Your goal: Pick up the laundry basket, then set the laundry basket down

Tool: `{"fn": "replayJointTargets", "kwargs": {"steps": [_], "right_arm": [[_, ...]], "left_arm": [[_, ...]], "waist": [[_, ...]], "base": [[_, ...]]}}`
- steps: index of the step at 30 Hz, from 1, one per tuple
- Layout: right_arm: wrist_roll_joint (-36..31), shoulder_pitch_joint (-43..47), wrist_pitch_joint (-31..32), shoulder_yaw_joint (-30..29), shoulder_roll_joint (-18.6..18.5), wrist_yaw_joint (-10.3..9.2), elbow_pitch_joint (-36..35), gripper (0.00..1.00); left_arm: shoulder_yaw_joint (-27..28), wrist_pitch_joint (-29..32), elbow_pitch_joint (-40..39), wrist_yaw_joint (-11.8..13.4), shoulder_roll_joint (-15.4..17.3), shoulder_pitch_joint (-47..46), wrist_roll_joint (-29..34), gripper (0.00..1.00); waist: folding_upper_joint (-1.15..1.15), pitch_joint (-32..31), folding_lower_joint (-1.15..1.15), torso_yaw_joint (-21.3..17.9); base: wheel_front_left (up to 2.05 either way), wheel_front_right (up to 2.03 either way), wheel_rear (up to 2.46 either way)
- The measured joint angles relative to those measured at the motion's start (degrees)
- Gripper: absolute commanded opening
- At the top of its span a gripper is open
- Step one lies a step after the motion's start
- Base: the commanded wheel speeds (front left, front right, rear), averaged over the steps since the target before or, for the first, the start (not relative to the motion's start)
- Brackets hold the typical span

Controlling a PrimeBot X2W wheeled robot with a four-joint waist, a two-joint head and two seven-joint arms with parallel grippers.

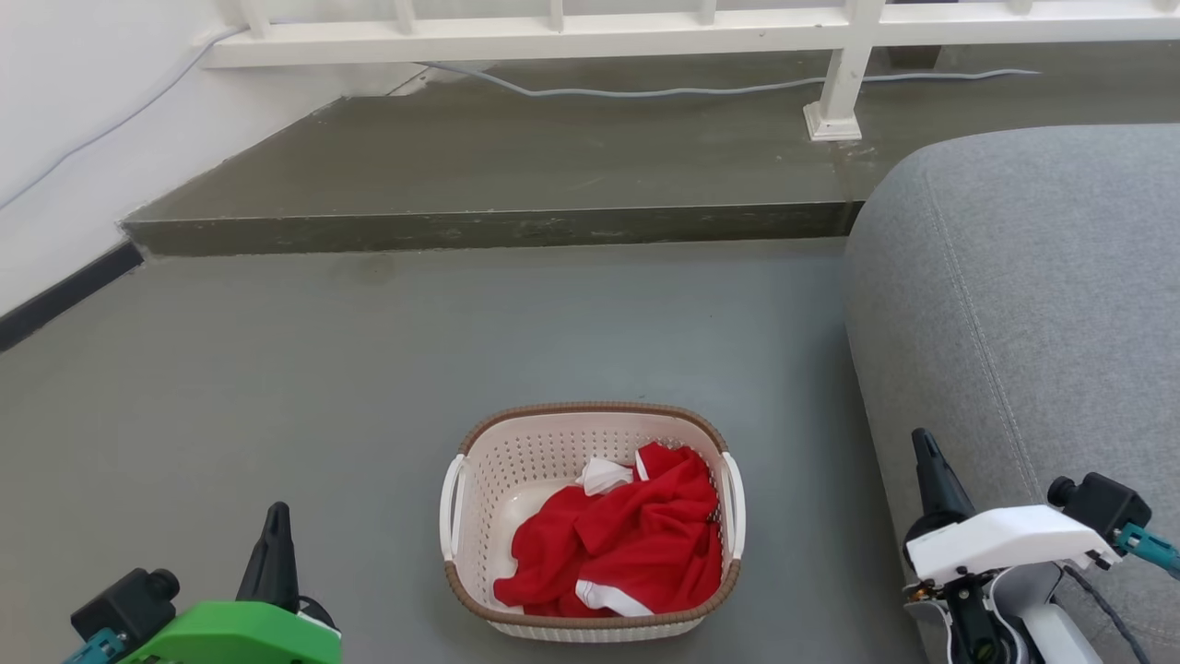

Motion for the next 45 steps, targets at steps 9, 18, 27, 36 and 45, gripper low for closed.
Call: {"fn": "replayJointTargets", "kwargs": {"steps": [9,18,27,36,45], "right_arm": [[6.61,-0.47,1.59,-1.81,-0.31,1.21,0.04,0.0],[13.14,-1.18,3.13,-3.54,-0.62,2.37,0.21,0.0],[20.43,-1.56,4.68,-5.52,-0.91,3.85,0.43,0.0],[25.98,-2.39,5.72,-7.04,-1.29,4.98,0.66,0.0],[32.5,-2.82,7.25,-8.79,-1.51,6.41,1.0,0.0]], "left_arm": [[1.16,1.53,1.22,-1.18,0.25,-0.68,-7.43,0.0],[1.78,3.07,2.02,-2.41,0.41,-1.94,-14.77,0.0],[2.99,4.83,3.28,-3.61,0.56,-2.86,-22.91,0.0],[3.52,6.05,4.09,-5.0,0.73,-4.24,-29.36,0.0],[4.54,7.48,5.17,-6.21,0.78,-5.18,-36.59,0.0]], "waist": [[0.0,-0.3,0.0,0.02],[0.0,-0.59,0.0,0.05],[0.0,-0.93,0.0,0.08],[0.0,-1.2,0.0,0.1],[0.0,-1.5,0.0,0.13]], "base": [[0.0,0.0,0.0],[0.0,0.0,0.0],[0.0,0.0,0.0],[0.0,0.0,0.0],[0.0,0.0,0.0]]}}
